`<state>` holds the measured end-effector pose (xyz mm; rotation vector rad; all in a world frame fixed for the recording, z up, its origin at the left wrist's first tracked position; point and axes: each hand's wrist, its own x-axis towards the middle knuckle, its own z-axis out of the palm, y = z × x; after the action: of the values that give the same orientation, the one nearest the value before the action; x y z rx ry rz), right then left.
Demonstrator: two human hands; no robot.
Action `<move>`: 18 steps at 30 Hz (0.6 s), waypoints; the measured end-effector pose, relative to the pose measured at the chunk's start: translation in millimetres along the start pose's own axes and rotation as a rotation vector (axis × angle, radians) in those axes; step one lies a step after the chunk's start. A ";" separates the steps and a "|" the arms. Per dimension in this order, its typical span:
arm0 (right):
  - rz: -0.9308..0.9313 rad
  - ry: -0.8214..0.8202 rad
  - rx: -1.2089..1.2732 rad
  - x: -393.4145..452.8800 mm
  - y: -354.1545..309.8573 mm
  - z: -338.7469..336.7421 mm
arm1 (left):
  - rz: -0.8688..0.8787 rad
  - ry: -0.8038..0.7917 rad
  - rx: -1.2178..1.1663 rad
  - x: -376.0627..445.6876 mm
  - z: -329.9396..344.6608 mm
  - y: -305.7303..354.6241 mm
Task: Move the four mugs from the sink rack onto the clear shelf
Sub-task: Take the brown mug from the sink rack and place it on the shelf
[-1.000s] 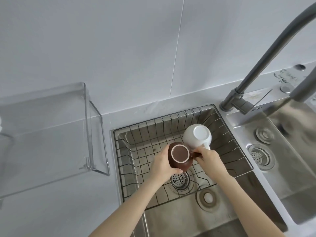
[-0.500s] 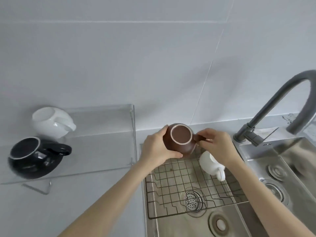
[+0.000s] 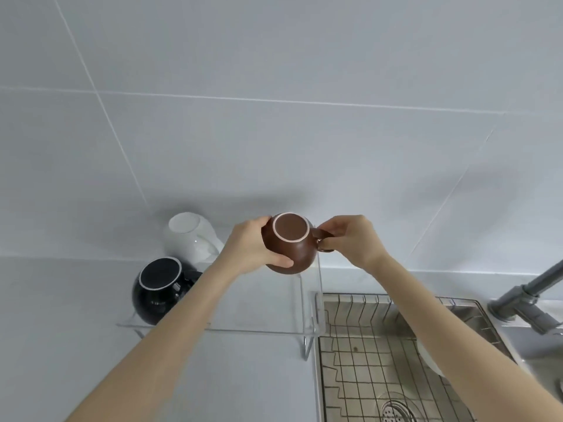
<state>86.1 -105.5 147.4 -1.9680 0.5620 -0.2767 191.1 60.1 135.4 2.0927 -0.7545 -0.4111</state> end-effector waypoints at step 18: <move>0.046 -0.067 -0.204 60.6 18.2 40.3 | -0.099 -0.057 -0.094 37.5 -6.0 -49.2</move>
<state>150.9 -110.8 110.0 -2.1491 0.6112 -0.1277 240.9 61.9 98.3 2.0427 -0.6530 -0.5525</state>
